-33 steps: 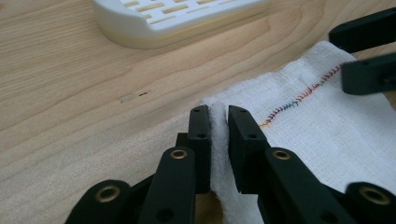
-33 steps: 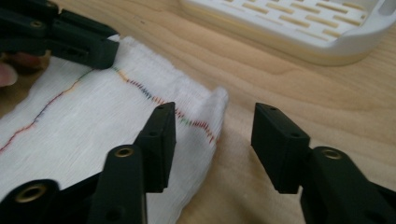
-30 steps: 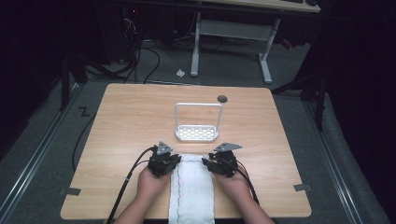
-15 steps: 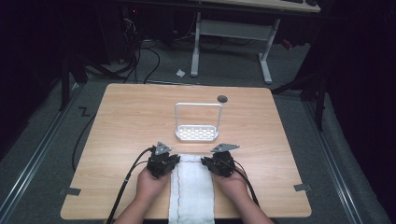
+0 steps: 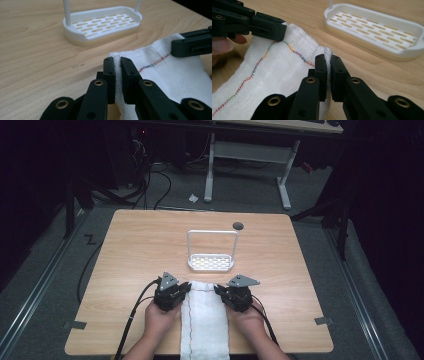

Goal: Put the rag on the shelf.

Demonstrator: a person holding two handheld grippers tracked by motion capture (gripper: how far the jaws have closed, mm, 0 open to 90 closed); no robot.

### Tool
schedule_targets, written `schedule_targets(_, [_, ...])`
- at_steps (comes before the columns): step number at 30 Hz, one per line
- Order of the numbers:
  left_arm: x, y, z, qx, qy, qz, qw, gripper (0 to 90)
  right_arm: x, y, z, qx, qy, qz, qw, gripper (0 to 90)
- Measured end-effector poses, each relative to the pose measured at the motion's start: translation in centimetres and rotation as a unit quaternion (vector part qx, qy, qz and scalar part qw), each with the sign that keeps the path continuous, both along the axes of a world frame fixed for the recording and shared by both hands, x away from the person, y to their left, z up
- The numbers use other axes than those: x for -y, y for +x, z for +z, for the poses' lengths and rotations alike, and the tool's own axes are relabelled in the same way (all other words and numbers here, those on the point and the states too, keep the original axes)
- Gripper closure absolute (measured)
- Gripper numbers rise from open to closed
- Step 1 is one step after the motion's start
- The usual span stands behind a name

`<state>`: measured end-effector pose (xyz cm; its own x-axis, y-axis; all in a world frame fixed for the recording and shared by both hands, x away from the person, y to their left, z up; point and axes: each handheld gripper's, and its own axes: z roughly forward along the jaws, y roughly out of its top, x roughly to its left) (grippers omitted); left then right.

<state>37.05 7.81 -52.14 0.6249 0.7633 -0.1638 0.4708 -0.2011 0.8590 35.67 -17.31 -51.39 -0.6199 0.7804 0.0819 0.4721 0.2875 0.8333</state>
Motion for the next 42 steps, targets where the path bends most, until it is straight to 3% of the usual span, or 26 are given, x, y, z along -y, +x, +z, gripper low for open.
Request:
schedule_targets(5, [0.0,-0.6,2.1,0.037,-0.023,0.006,0.999,83.1,0.1,-0.4,1.2,0.026,0.012,-0.006,0.9996,86.0])
schedule_targets(14, [-0.2,-0.7,4.9,0.072,-0.047,0.009,0.9962,83.1,0.2,-0.6,4.2,0.077,0.026,-0.013,0.9966,85.9])
schedule_targets(18, [-0.2,-0.8,6.4,0.092,-0.052,0.008,0.9943,83.1,0.4,-0.4,5.2,0.09,0.03,-0.015,0.9954,85.9])
schedule_targets(22, [0.0,-0.8,7.8,0.11,-0.057,0.01,0.9922,83.2,0.6,-0.2,7.1,0.114,0.036,-0.02,0.9926,85.9])
schedule_targets(29, [0.3,-0.9,11.2,0.149,-0.071,0.012,0.9862,83.3,0.8,-0.1,10.0,0.149,0.05,-0.028,0.9872,85.9])
schedule_targets(34, [0.4,-1.4,12.5,0.163,-0.078,0.015,0.9834,83.3,0.8,-0.4,11.4,0.163,0.057,-0.027,0.9847,85.9])
schedule_targets(42, [0.3,-2.4,15.6,0.199,-0.088,0.015,0.976,83.4,0.8,-1.5,14.4,0.2,0.068,-0.022,0.9772,85.9])
